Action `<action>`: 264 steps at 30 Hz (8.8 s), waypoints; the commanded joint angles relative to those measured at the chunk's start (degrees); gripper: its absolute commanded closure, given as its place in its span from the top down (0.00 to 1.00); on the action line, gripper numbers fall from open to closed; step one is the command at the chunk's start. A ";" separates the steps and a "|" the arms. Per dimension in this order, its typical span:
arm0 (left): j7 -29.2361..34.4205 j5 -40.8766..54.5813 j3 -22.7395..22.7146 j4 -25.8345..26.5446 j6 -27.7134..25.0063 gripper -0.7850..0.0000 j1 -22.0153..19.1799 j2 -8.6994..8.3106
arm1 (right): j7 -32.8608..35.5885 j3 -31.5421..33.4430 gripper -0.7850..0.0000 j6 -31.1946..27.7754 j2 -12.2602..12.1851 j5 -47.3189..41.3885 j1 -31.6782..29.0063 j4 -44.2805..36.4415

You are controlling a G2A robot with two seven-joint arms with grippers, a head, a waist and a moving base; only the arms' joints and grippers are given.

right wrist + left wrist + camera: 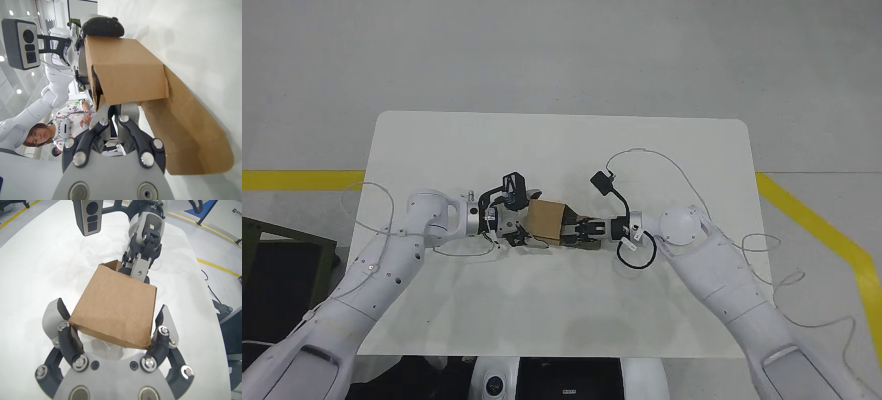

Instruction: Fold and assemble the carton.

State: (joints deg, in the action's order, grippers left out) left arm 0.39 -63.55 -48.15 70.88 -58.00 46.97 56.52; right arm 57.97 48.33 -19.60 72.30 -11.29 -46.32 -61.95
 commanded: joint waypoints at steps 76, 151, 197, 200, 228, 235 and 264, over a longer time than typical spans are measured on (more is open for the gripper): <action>2.81 4.73 1.79 -0.48 0.00 1.00 -0.92 -0.60 | 5.36 -3.92 0.00 -6.04 4.23 -4.26 6.86 11.57; 3.99 7.04 1.39 0.65 0.00 1.00 -0.06 -0.91 | 6.74 8.64 0.31 4.48 -3.84 3.53 -2.94 -5.03; 5.76 9.18 3.21 0.92 0.00 1.00 -0.47 -2.10 | 8.15 2.78 0.26 0.92 -1.13 -3.34 0.79 0.80; 5.83 9.31 3.27 0.95 0.00 1.00 -0.49 -2.16 | 8.09 2.79 0.25 1.41 -1.20 -2.40 0.98 0.59; 5.99 9.88 3.55 1.95 0.00 1.00 -0.21 -2.64 | 7.92 1.10 0.20 2.58 -0.42 -0.58 3.50 -0.84; 6.41 10.32 3.87 1.74 0.00 1.00 -0.29 -2.65 | 8.33 1.36 0.29 1.54 -0.40 -1.27 3.46 0.06; 6.43 10.92 4.25 1.45 0.00 1.00 -0.66 -2.81 | 8.88 2.52 0.00 3.19 -1.47 -0.26 0.70 -4.10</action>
State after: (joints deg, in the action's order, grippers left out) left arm 6.86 -52.66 -43.89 72.33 -58.00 46.29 53.70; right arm 66.87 51.03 -16.36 70.77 -11.52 -45.74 -66.25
